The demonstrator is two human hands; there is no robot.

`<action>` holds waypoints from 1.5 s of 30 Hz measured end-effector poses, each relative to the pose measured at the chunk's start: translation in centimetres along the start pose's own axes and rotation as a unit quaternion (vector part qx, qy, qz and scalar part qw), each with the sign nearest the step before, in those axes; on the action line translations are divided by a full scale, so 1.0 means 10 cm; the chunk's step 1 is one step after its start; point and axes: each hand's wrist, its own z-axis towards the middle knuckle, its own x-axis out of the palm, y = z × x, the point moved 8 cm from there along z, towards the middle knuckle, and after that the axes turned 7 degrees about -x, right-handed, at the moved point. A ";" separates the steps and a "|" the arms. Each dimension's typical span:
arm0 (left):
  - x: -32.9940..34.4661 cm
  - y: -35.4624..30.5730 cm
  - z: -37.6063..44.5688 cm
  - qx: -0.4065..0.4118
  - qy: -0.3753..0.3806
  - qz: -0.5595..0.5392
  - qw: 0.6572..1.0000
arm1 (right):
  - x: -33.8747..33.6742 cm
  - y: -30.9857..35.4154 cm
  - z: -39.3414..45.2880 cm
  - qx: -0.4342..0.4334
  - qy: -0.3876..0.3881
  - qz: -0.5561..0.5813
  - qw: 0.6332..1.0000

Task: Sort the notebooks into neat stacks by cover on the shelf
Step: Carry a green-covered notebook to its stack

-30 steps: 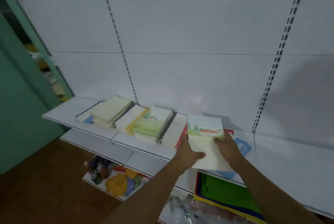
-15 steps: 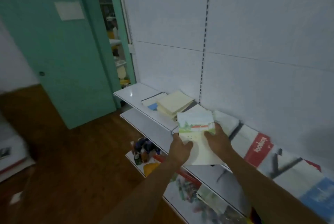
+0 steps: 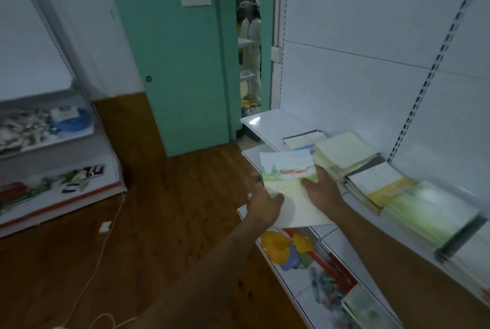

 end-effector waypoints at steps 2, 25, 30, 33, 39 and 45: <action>-0.02 0.00 0.12 -0.010 0.003 -0.006 1.000 | 0.11 0.00 0.18 -0.001 0.014 -0.001 1.000; 3.00 -1.33 0.86 0.164 0.323 0.096 0.927 | -2.21 -1.92 0.04 0.262 -0.329 0.010 0.907; 3.48 -1.36 0.84 0.192 0.365 0.123 0.902 | -2.34 -2.09 -0.27 0.303 -0.368 0.018 0.879; 3.63 -1.30 0.86 0.199 0.351 0.132 0.906 | -2.35 -2.20 -0.35 0.320 -0.374 0.012 0.870; 3.84 -1.18 0.92 0.201 0.333 0.153 0.908 | -2.31 -2.39 -0.36 0.346 -0.385 -0.023 0.855; 4.01 -1.15 0.95 0.237 0.327 0.212 0.890 | -2.22 -2.65 -0.36 0.399 -0.328 -0.098 0.851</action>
